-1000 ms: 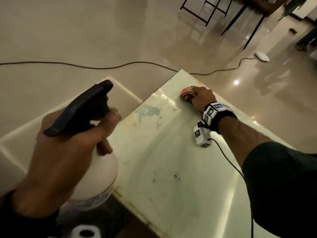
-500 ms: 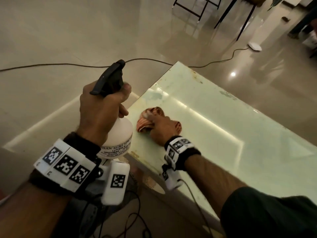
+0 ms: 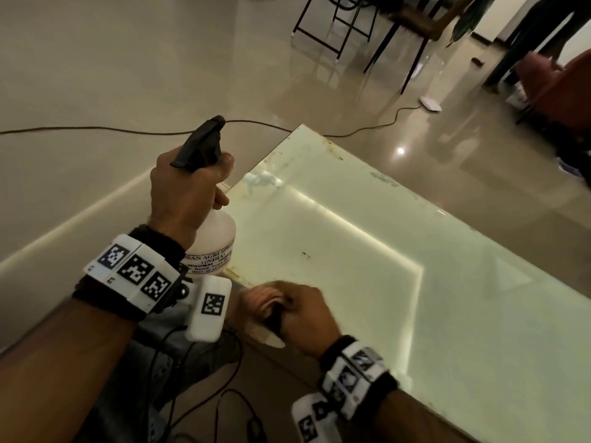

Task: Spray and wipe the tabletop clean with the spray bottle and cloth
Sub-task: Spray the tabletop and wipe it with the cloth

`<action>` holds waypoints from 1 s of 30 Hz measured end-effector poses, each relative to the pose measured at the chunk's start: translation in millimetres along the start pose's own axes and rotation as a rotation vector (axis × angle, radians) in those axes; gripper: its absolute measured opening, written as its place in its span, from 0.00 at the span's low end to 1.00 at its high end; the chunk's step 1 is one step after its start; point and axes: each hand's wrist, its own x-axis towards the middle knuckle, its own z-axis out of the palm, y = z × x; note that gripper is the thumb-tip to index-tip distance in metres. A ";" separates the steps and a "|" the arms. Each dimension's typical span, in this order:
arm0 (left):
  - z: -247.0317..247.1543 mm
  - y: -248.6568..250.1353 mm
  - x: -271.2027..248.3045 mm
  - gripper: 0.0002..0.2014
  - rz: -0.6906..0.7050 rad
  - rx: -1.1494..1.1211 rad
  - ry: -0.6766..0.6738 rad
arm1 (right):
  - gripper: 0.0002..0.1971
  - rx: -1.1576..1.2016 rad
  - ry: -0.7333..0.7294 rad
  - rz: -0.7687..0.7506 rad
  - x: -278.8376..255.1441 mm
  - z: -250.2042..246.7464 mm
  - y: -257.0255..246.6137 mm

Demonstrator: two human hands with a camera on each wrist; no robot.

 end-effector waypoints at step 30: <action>-8.3 4.9 1.6 0.11 0.007 0.007 0.015 | 0.13 -0.034 0.386 -0.011 -40.1 3.0 12.1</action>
